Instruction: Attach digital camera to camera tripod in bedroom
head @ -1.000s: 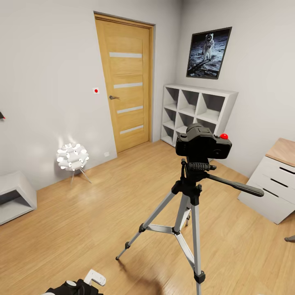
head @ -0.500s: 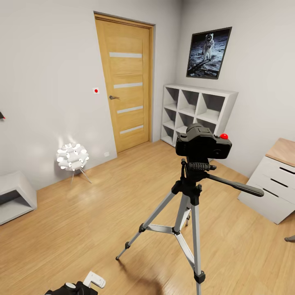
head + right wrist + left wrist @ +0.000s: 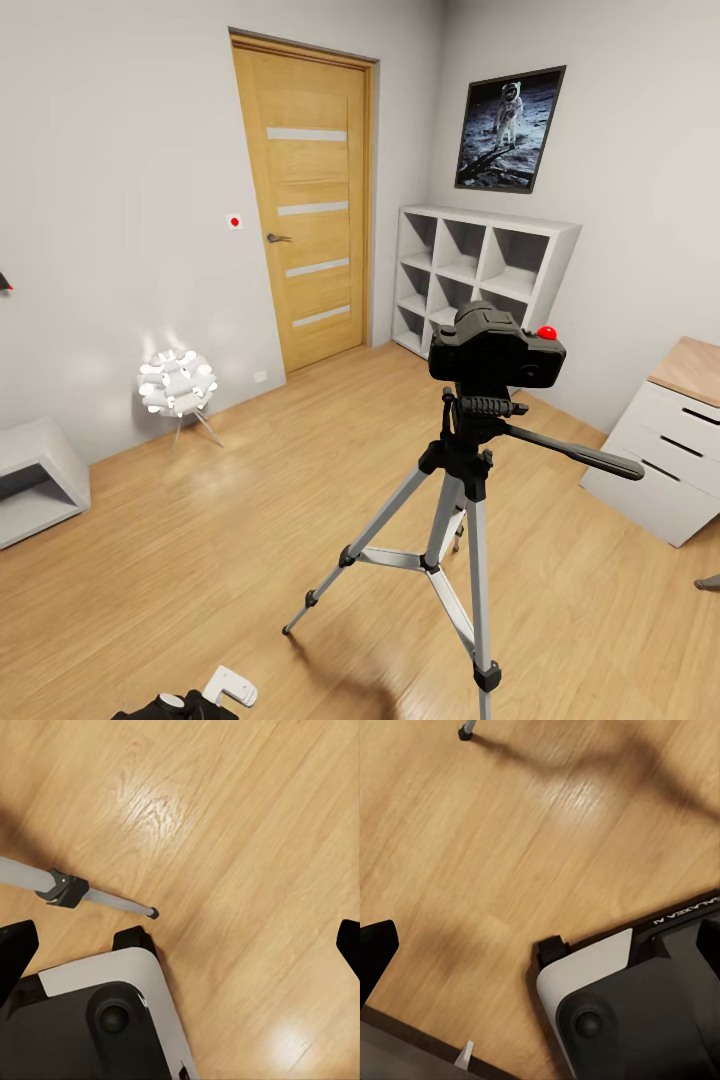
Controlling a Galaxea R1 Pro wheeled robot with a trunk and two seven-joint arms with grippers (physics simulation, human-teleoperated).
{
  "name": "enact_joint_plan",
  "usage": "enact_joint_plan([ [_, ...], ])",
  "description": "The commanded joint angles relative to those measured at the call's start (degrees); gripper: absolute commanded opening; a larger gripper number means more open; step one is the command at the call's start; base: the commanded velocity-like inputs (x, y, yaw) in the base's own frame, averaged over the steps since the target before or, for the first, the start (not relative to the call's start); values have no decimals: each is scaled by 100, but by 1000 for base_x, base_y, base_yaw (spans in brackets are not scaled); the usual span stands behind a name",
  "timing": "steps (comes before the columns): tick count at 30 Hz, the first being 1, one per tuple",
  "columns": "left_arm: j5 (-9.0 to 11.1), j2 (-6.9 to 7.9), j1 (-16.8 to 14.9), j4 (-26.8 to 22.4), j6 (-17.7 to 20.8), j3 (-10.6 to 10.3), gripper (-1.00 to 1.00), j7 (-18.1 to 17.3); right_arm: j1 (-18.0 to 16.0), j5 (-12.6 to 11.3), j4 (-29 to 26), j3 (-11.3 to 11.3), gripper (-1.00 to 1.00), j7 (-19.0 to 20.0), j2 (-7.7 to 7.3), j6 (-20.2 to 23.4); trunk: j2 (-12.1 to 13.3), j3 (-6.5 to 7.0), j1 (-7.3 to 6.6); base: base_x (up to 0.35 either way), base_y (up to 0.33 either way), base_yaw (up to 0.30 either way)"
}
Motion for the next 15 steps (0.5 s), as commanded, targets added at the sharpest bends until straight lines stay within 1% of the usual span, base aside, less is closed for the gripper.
enact_joint_plan([
  [1,61,-3,-6,16,-6,-48,100,-38,-12,-60,30,44,100,39,1,-42,-11,-10,3,0,0,0],
  [11,61,-3,0,17,-6,-48,100,-38,21,-60,30,48,100,39,5,-42,-11,-10,3,0,0,0],
  [13,61,-3,3,17,-6,-48,100,-38,33,-60,30,45,100,39,62,-42,-11,-10,3,0,0,0],
  [15,61,-3,4,17,-6,-48,100,-38,46,-60,30,45,100,39,84,-42,-11,-10,3,0,0,0],
])
